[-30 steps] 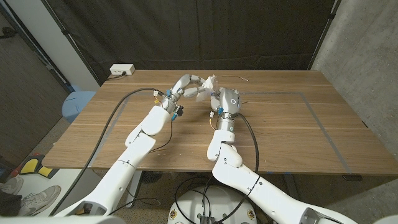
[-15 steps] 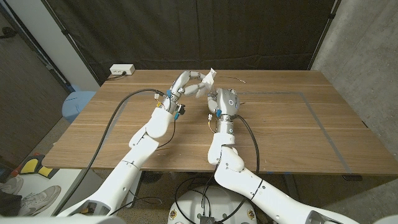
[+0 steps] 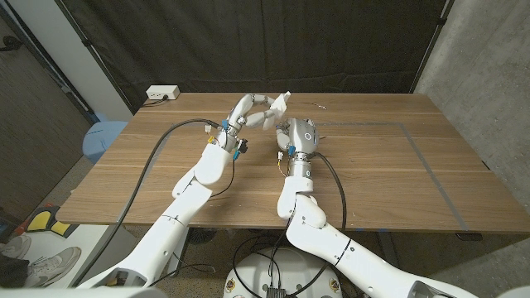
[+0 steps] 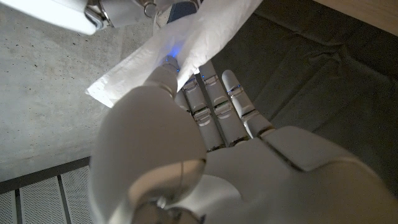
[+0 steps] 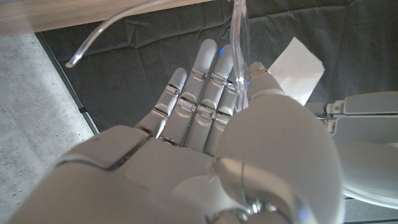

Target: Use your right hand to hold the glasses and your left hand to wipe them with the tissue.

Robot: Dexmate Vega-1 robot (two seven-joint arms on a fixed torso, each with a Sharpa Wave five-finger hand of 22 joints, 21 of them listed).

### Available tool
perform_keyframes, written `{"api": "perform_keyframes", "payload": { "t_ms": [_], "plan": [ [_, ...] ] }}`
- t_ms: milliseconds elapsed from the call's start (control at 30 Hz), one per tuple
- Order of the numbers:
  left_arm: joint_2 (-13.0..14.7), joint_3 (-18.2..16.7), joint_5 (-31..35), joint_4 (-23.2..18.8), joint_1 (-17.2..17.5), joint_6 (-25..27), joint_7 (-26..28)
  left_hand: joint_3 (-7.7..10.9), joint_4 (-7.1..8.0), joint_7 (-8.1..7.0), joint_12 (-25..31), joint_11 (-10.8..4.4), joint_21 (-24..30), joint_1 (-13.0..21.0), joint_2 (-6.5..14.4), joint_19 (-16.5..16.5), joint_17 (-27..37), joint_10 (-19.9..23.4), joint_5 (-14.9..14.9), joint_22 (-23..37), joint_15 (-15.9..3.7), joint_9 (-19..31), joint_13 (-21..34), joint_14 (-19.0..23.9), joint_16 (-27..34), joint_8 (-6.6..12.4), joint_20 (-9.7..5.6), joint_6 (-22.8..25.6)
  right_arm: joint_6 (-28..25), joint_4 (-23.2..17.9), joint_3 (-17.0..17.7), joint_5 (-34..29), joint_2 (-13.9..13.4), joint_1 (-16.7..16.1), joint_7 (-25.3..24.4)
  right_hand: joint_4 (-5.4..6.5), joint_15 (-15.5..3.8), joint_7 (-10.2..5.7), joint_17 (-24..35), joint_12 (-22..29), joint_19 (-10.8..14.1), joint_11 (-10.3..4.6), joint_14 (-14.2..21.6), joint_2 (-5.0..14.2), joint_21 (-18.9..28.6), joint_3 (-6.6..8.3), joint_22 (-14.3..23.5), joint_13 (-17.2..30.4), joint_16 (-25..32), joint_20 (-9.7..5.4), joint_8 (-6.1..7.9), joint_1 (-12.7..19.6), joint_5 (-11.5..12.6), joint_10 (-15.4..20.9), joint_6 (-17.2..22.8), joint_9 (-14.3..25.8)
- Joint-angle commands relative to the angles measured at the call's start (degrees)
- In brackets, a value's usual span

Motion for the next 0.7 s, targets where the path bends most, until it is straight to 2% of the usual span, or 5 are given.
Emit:
{"api": "perform_keyframes", "payload": {
  "t_ms": [33,300,400,700],
  "plan": [
    [0.7,-0.48,-0.27,-0.99,1.15,0.15,-0.15,0.07,0.36,-0.03,-0.17,-1.81,0.54,0.23,0.05,-0.16,0.4,2.41,-0.03,-0.09,-7.15,0.21,0.17,0.78,-0.39,-0.13,-0.2,0.54,2.35,-2.75,3.38,4.65,1.11,-1.96,-0.15,-0.32,-4.82,-1.29,0.23,-0.1,-0.2,0.36,0.76,0.68,0.72,0.57,0.02,0.23,0.3,-0.86,0.24,0.73,0.05,0.75,1.85,0.35],
    [1.04,-0.44,0.49,-0.79,1.24,-0.79,0.61,0.07,0.3,-0.03,-0.45,-1.64,1.02,0.35,-0.05,-0.29,0.67,2.58,-0.07,-0.23,-7.13,0.23,0.24,0.91,-0.57,-0.35,-0.23,0.69,5.74,-6.71,6.52,10.01,0.46,-3.84,2.03,-0.47,-4.8,-0.93,0.48,-0.24,-0.32,0.73,0.94,0.52,1.16,0.7,0.0,0.18,0.51,-0.65,0.31,0.93,-0.04,0.93,1.98,0.51],
    [1.12,-0.23,-1.15,0.75,0.63,-2.76,0.04,0.06,0.32,0.01,-0.48,-1.83,1.17,0.35,-0.05,-0.31,0.75,2.81,-0.09,-0.27,-7.06,0.23,0.23,1.0,-0.6,-0.41,-0.32,0.76,6.68,-7.4,6.95,11.01,0.01,-4.14,2.54,-0.45,-4.75,-0.89,0.53,-0.29,-0.37,0.69,0.93,0.54,1.31,0.76,-0.01,0.2,0.51,-0.61,0.27,0.93,-0.06,0.94,1.89,0.56],
    [1.19,-0.42,1.59,0.0,0.95,-1.2,1.37,0.06,0.46,0.04,-0.75,-1.87,1.64,0.18,-0.06,-0.53,0.9,2.69,-0.16,-0.43,-7.03,0.27,0.52,1.13,-0.92,-0.68,-0.34,0.77,8.55,-7.66,8.34,13.48,-0.29,-4.45,3.04,-0.49,-4.76,-0.78,0.76,-0.38,-0.54,0.82,0.88,0.47,1.78,0.91,-0.03,0.33,0.6,-0.59,0.28,1.03,-0.16,1.01,1.91,0.72]
  ]
}}
